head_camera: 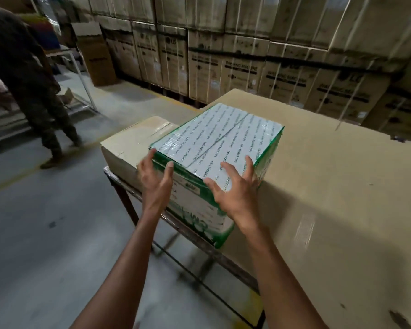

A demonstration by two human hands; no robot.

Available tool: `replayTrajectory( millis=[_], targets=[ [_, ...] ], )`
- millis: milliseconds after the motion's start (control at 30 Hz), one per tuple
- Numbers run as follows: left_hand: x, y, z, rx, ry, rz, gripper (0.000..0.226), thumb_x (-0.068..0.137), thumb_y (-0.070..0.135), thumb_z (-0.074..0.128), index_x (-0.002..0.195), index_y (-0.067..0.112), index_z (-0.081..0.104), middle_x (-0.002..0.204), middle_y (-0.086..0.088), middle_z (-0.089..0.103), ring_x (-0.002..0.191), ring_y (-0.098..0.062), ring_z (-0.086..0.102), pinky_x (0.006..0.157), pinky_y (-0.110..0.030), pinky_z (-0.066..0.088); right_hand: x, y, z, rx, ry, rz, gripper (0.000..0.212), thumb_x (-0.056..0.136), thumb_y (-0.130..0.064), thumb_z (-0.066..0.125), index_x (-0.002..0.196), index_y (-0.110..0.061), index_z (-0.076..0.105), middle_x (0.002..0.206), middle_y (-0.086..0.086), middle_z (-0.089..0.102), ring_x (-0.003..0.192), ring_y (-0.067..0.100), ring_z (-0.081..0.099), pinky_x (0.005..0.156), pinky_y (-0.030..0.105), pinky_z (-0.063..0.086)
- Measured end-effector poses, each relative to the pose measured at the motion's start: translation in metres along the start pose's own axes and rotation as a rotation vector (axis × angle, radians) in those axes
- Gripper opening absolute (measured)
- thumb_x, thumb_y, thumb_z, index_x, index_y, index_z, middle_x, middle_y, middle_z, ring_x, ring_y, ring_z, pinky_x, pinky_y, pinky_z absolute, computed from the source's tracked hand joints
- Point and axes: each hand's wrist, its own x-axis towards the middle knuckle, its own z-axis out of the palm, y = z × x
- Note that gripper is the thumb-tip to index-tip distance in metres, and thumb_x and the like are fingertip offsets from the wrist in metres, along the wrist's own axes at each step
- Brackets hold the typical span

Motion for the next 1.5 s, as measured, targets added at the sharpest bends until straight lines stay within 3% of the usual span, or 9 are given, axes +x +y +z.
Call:
replayTrajectory(
  millis=[167, 333, 467, 800, 967, 1100, 1233, 1333, 1500],
  targets=[
    [0.034, -0.028, -0.005, -0.083, -0.049, -0.119, 0.072, 0.099, 0.065, 0.041, 0.159, 0.032, 0.022, 0.166, -0.004, 0.023, 0.149, -0.027, 0.029, 0.117, -0.053, 0.029, -0.002, -0.025, 0.017, -0.002, 0.097, 0.122, 0.065, 0.092, -0.072, 0.056, 0.147, -0.037, 0.052, 0.171, 0.005, 0.004, 0.146, 0.041, 0.032, 0.11, 0.052, 0.042],
    [0.049, -0.075, -0.004, -0.185, -0.281, -0.289, 0.086, 0.092, 0.084, 0.026, 0.151, 0.024, 0.042, 0.155, -0.011, 0.045, 0.141, -0.029, 0.044, 0.116, -0.06, 0.033, -0.005, -0.021, 0.033, -0.013, 0.26, 0.169, 0.049, 0.098, -0.063, 0.054, 0.141, -0.041, 0.058, 0.17, 0.004, 0.017, 0.143, 0.037, 0.042, 0.106, 0.049, 0.048],
    [0.035, -0.055, -0.006, -0.213, -0.325, -0.24, 0.062, 0.107, 0.057, 0.028, 0.154, 0.017, 0.039, 0.154, -0.012, 0.046, 0.14, -0.029, 0.043, 0.115, -0.05, 0.035, -0.007, -0.009, 0.032, -0.012, 0.297, 0.149, 0.042, 0.098, -0.06, 0.055, 0.137, -0.045, 0.059, 0.171, 0.0, 0.018, 0.144, 0.032, 0.044, 0.105, 0.049, 0.051],
    [0.024, -0.036, 0.005, -0.301, -0.412, 0.047, 0.053, 0.096, 0.064, 0.042, 0.138, 0.035, 0.056, 0.139, 0.001, 0.058, 0.119, -0.017, 0.062, 0.089, -0.039, 0.054, -0.054, 0.066, -0.022, 0.225, 0.409, 0.228, 0.055, 0.092, -0.058, 0.05, 0.141, -0.037, 0.059, 0.164, -0.007, 0.03, 0.144, 0.013, 0.041, 0.11, 0.038, 0.041],
    [0.024, -0.066, 0.022, -0.156, -0.501, -0.152, 0.047, 0.096, 0.071, 0.038, 0.122, 0.047, 0.069, 0.128, 0.0, 0.065, 0.12, -0.024, 0.06, 0.1, -0.051, 0.05, -0.092, 0.114, -0.041, 0.375, 0.471, 0.351, 0.06, 0.091, -0.063, 0.047, 0.144, -0.038, 0.056, 0.16, -0.001, 0.036, 0.142, 0.014, 0.04, 0.108, 0.035, 0.039],
    [0.004, -0.052, 0.032, -0.257, -0.605, -0.194, 0.045, 0.099, 0.058, 0.046, 0.136, 0.039, 0.062, 0.125, -0.004, 0.068, 0.105, -0.025, 0.067, 0.078, -0.038, 0.055, -0.115, 0.146, -0.046, 0.461, 0.479, 0.41, 0.072, 0.083, -0.073, 0.044, 0.145, -0.037, 0.052, 0.157, -0.002, 0.043, 0.14, 0.013, 0.044, 0.112, 0.034, 0.038],
    [-0.017, -0.022, 0.045, -0.341, -0.605, -0.17, 0.051, 0.1, 0.05, 0.047, 0.146, 0.03, 0.052, 0.122, 0.0, 0.065, 0.079, 0.004, 0.069, 0.054, -0.02, 0.053, -0.132, 0.173, -0.054, 0.443, 0.449, 0.544, 0.056, 0.098, -0.051, 0.049, 0.148, -0.028, 0.055, 0.152, 0.005, 0.052, 0.133, 0.021, 0.054, 0.105, 0.038, 0.047],
    [-0.037, -0.004, 0.053, -0.399, -0.639, -0.159, 0.061, 0.093, 0.052, 0.051, 0.15, 0.03, 0.047, 0.131, 0.001, 0.061, 0.087, 0.006, 0.07, 0.054, -0.018, 0.056, -0.142, 0.18, -0.064, 0.391, 0.46, 0.614, 0.033, 0.108, -0.038, 0.047, 0.132, -0.03, 0.067, 0.138, 0.006, 0.064, 0.122, 0.024, 0.063, 0.095, 0.035, 0.051],
    [-0.071, 0.025, 0.067, -0.334, -0.712, -0.118, 0.074, 0.087, 0.061, 0.056, 0.154, 0.036, 0.039, 0.137, 0.006, 0.052, 0.1, 0.0, 0.065, 0.059, -0.015, 0.054, -0.154, 0.144, -0.098, 0.545, 0.567, 0.59, 0.036, 0.109, -0.045, 0.042, 0.096, -0.028, 0.071, 0.103, -0.003, 0.074, 0.1, 0.018, 0.068, 0.074, 0.034, 0.049]
  ],
)
